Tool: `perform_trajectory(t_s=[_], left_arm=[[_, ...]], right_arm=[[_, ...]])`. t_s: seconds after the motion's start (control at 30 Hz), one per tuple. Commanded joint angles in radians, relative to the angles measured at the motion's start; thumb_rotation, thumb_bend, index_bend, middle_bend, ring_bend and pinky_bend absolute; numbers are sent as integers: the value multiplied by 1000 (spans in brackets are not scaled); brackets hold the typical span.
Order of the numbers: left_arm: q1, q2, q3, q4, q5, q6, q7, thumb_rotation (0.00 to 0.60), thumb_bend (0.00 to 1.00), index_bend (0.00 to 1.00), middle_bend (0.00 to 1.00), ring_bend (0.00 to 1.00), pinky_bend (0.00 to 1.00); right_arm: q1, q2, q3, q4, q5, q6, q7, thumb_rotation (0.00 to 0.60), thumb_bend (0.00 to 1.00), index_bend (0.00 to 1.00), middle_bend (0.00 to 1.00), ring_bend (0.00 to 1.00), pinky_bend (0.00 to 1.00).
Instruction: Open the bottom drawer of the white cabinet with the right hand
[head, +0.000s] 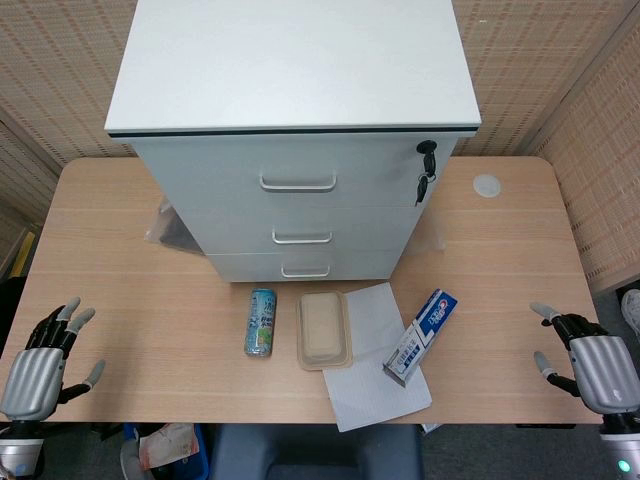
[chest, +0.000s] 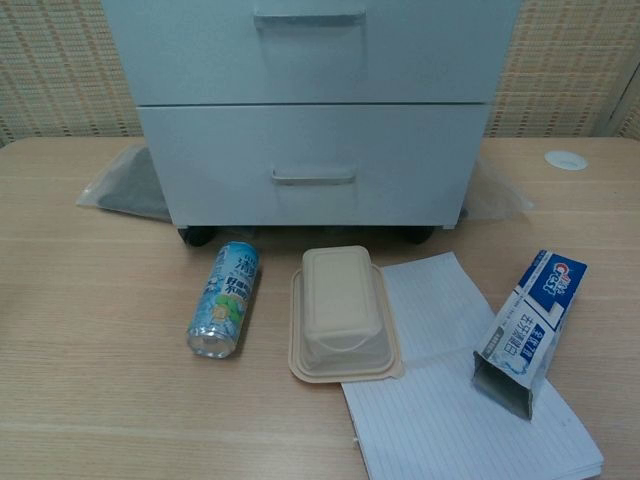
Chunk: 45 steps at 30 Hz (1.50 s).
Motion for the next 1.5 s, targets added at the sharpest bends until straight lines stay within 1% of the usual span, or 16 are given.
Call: perform_trajectory(t_s=[0.03, 0.37, 0.43, 0.47, 0.57, 0.6, 0.7, 0.8, 0.9, 1.0, 1.07, 1.2, 1.27, 1.33, 1.4, 1.5], left_arm=[[0, 0, 0, 0, 0, 0, 0, 600, 309, 135, 46, 61, 114], [2, 6, 1, -2, 6, 5, -5, 600, 309, 136, 45, 61, 114], [0, 7, 0, -2, 9, 6, -6, 600, 309, 135, 46, 61, 114], [0, 8, -1, -3, 10, 6, -6, 600, 309, 135, 46, 61, 114], [1, 9, -1, -3, 11, 9, -9, 600, 309, 135, 46, 61, 114], [1, 9, -1, -3, 11, 9, -10, 600, 309, 135, 46, 61, 114], [3, 9, 1, -4, 13, 11, -9, 600, 309, 135, 45, 61, 114], [4, 11, 2, -5, 15, 14, -11, 600, 309, 134, 46, 61, 114], [5, 14, 2, -5, 18, 17, -11, 600, 309, 134, 46, 61, 114], [5, 16, 2, -7, 20, 17, -10, 600, 309, 134, 46, 61, 114], [6, 17, 3, -8, 22, 18, -12, 600, 309, 134, 45, 61, 114], [8, 20, 3, -8, 19, 20, -13, 600, 309, 134, 45, 61, 114], [8, 22, 5, -9, 22, 21, -11, 600, 309, 134, 45, 61, 114], [9, 26, 7, -12, 25, 20, -14, 600, 309, 134, 45, 61, 114], [9, 29, 8, -15, 28, 21, -17, 600, 309, 134, 45, 61, 114], [11, 32, 9, -14, 31, 25, -17, 600, 309, 133, 46, 61, 114]], right_arm=[[0, 0, 0, -1, 0, 0, -1, 600, 301, 186, 357, 295, 429], [4, 5, -2, -17, -23, 3, -19, 600, 301, 186, 360, 295, 429], [15, 6, 2, -28, -36, -3, -36, 600, 301, 186, 387, 300, 429], [21, 7, 4, -35, -41, -9, -45, 600, 301, 186, 415, 316, 429], [51, 11, 17, -70, -52, -39, -92, 600, 302, 186, 533, 421, 433], [63, 11, 22, -83, -55, -51, -109, 600, 302, 186, 592, 479, 452], [112, 2, 44, -134, -64, -104, -173, 600, 302, 186, 729, 654, 564], [159, -7, 63, -177, -51, -166, -223, 600, 302, 186, 820, 785, 666], [216, -10, 88, -236, -3, -255, -288, 600, 301, 182, 872, 865, 712], [283, -28, 120, -286, 67, -348, -365, 600, 302, 176, 898, 902, 726], [322, -47, 140, -296, 116, -395, -393, 600, 309, 168, 906, 915, 727], [413, -93, 186, -301, 250, -484, -486, 600, 336, 155, 908, 921, 727], [453, -115, 201, -305, 307, -514, -531, 600, 339, 152, 912, 927, 727], [498, -141, 214, -306, 373, -544, -572, 600, 367, 150, 914, 929, 727], [534, -159, 221, -307, 436, -563, -611, 600, 429, 135, 914, 929, 727], [593, -193, 225, -302, 523, -575, -679, 600, 467, 122, 914, 932, 727]])
